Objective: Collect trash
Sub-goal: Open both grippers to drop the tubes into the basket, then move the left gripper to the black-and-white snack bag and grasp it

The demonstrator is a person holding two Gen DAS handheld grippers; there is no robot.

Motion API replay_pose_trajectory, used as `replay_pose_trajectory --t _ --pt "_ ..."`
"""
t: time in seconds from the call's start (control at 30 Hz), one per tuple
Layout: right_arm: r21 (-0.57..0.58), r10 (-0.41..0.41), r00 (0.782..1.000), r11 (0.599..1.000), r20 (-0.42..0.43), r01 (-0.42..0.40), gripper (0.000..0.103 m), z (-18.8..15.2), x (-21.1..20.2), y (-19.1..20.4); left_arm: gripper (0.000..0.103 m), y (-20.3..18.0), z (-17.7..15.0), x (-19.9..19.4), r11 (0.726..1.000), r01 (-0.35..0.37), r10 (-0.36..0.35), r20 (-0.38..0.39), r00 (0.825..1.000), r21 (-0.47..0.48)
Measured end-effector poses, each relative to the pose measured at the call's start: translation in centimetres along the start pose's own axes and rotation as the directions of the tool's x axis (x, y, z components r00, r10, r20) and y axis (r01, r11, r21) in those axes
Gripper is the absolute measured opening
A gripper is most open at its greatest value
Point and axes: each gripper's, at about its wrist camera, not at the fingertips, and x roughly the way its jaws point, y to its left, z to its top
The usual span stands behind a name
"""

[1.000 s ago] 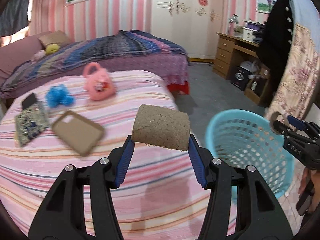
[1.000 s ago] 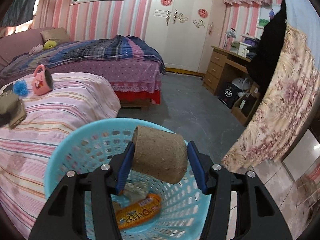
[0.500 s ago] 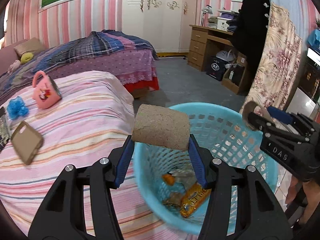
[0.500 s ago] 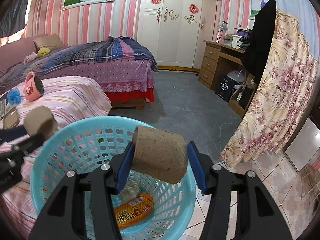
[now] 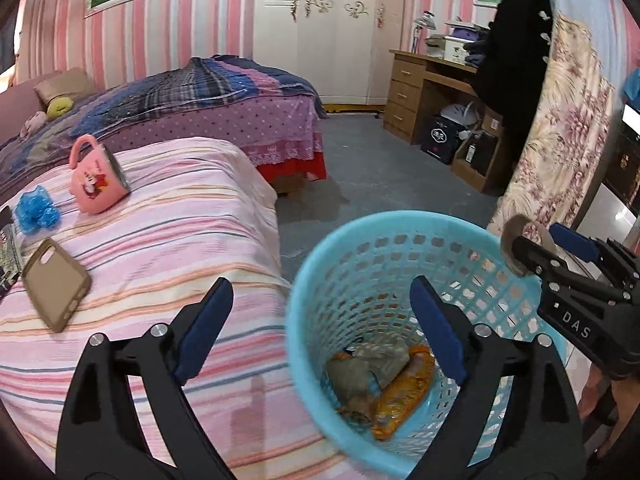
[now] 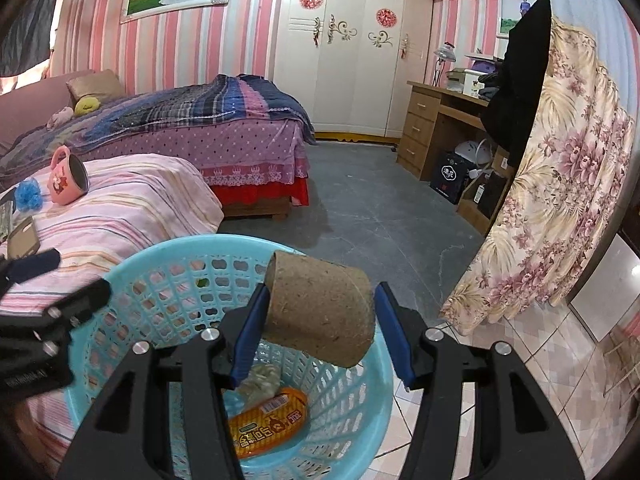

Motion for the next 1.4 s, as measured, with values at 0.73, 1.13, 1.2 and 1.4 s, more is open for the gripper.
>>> replay_pose_trajectory --t 0.73,1.13,1.2,1.4 --pt "0.083 -0.005 1.0 0.996 -0.006 0.006 0.094 1.7 0.4 3.5 0.097 11.1 0.0 -4.1 0.979 -0.184 0.189 0.046 0.981 -0.092" --pt "0.057 0.086 0.996 0.995 0.003 -0.086 0.095 3.1 0.9 10.2 0.097 21.4 -0.6 -7.8 0.934 -0.347 0.352 0.045 0.935 -0.091" --pt "0.051 0.113 0.994 0.992 0.006 -0.113 0.095 3.4 1.0 11.9 0.097 23.6 -0.9 -8.2 0.924 -0.367 0.372 0.038 0.927 -0.107" --pt "-0.059 0.154 0.988 0.986 0.001 -0.154 0.095 3.5 1.0 17.5 0.097 30.7 -2.4 -8.4 0.882 -0.434 0.438 -0.017 0.899 -0.183"
